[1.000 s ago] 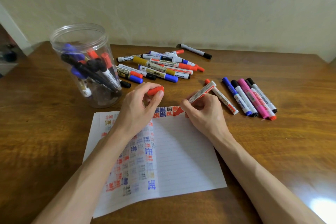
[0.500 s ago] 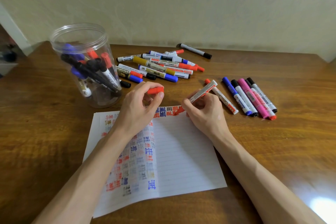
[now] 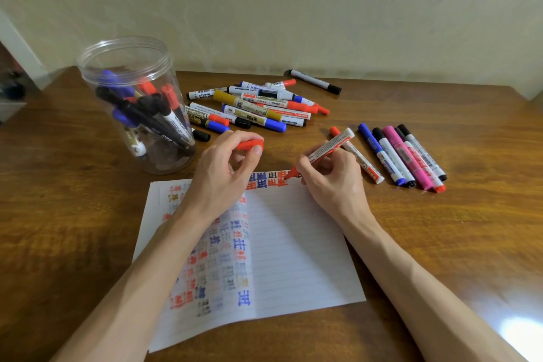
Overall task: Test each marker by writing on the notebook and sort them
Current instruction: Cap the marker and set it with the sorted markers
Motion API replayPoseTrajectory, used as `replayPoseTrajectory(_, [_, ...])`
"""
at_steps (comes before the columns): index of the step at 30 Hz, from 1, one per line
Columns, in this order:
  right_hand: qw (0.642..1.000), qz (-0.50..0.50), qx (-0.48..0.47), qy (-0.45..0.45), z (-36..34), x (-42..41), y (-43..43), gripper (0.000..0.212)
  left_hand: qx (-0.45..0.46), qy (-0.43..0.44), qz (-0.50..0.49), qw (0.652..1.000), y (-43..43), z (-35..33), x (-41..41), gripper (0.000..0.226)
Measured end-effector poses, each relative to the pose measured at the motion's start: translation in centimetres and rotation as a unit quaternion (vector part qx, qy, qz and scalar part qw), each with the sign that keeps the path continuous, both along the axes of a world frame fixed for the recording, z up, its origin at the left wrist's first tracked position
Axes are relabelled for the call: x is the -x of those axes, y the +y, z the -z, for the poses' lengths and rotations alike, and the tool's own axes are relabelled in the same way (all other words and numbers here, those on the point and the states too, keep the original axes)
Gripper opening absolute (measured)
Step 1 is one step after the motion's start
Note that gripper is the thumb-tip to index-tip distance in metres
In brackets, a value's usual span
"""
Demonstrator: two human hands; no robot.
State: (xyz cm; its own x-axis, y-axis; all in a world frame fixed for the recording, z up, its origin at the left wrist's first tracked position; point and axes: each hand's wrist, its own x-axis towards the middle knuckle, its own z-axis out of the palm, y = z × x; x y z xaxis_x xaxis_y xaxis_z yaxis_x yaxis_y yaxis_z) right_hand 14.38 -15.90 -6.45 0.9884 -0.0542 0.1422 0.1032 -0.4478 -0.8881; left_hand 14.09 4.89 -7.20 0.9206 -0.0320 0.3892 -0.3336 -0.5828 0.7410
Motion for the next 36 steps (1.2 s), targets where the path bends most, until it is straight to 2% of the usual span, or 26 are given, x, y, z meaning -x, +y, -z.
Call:
replayPoseTrajectory(7, [1.0,-0.009,0.0,0.006,-0.3,0.2,0.1,0.011,0.001,-0.005,0.007,1.0,0.0,-0.1,0.1,0.028])
replayPoseTrajectory(13, [0.991,0.006,-0.129,0.022,-1.0,0.2,-0.1,0.008,0.047,0.017,0.021,0.998,-0.3,-0.9,0.5,0.025])
replayPoseTrajectory(22, [0.971,-0.027,-0.237,0.024,-1.7,0.3,-0.3,0.009,0.059,0.03,0.036,0.997,0.0,-1.6,0.6,0.023])
replayPoseTrajectory(36, [0.962,-0.088,-0.256,0.031,-1.5,0.4,-0.3,0.008,0.067,0.041,0.066,0.995,-0.4,-2.0,1.2,0.024])
